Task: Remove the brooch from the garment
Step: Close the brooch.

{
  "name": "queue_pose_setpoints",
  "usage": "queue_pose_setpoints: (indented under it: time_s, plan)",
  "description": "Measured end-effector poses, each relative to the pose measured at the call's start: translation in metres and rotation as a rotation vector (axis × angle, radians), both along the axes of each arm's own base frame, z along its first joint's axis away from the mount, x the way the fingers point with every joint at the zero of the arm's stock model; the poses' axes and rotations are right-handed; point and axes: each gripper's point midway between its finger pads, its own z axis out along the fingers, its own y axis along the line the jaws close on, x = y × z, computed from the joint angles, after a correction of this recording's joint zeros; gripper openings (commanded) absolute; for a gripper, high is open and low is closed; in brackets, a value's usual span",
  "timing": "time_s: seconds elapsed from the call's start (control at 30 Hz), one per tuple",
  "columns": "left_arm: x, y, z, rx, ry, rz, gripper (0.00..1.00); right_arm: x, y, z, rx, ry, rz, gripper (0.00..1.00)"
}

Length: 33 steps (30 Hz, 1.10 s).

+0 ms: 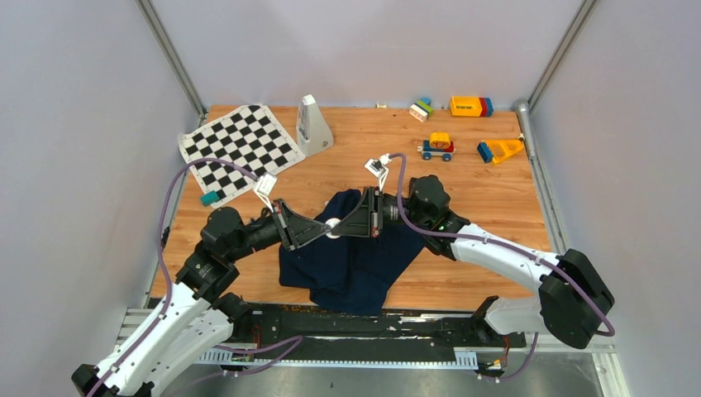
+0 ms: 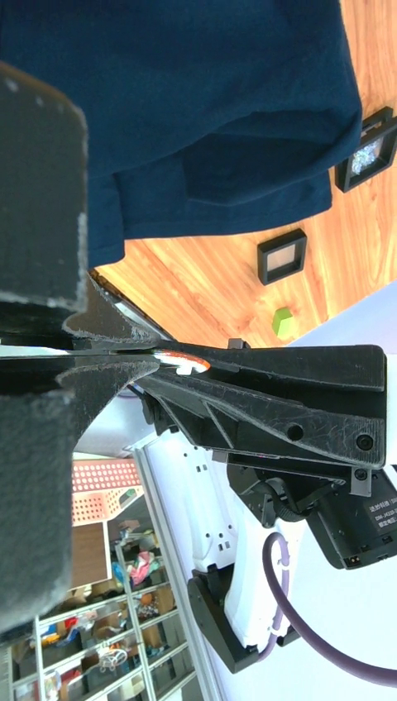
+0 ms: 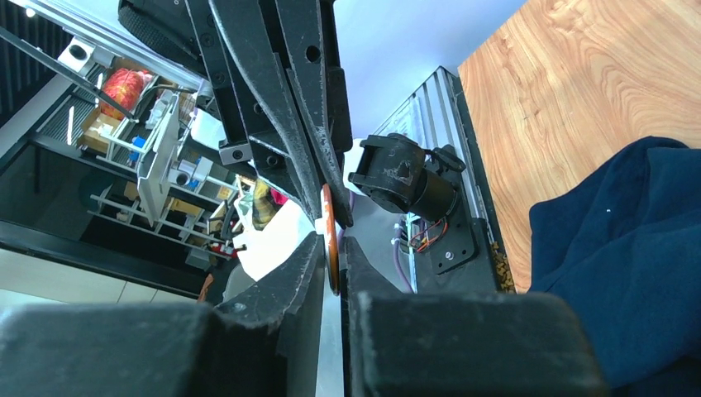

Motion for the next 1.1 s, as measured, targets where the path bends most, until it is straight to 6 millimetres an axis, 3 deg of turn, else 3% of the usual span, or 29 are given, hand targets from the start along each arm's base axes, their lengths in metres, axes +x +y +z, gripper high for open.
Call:
queue_pose_setpoints:
  time_s: [0.33, 0.5, 0.73, 0.93, 1.1]
  plan:
    - [0.007, 0.004, 0.001, 0.015, -0.052, 0.037, 0.0, 0.006, 0.006, 0.0, -0.054, 0.05, -0.002, 0.11]
    - [0.01, 0.007, -0.005, 0.039, -0.047, 0.058, 0.0, 0.012, 0.007, -0.008, -0.086, 0.083, -0.042, 0.21]
    - [0.011, 0.011, -0.008, 0.056, -0.051, 0.083, 0.0, 0.019, 0.008, -0.014, -0.116, 0.112, -0.113, 0.24]
    - [0.005, 0.014, -0.005, 0.052, -0.07, 0.078, 0.0, 0.026, 0.001, -0.017, -0.137, 0.116, -0.2, 0.53]
    - [0.001, 0.016, -0.012, 0.074, -0.052, 0.068, 0.0, 0.034, -0.008, -0.019, -0.161, 0.102, -0.264, 0.58]
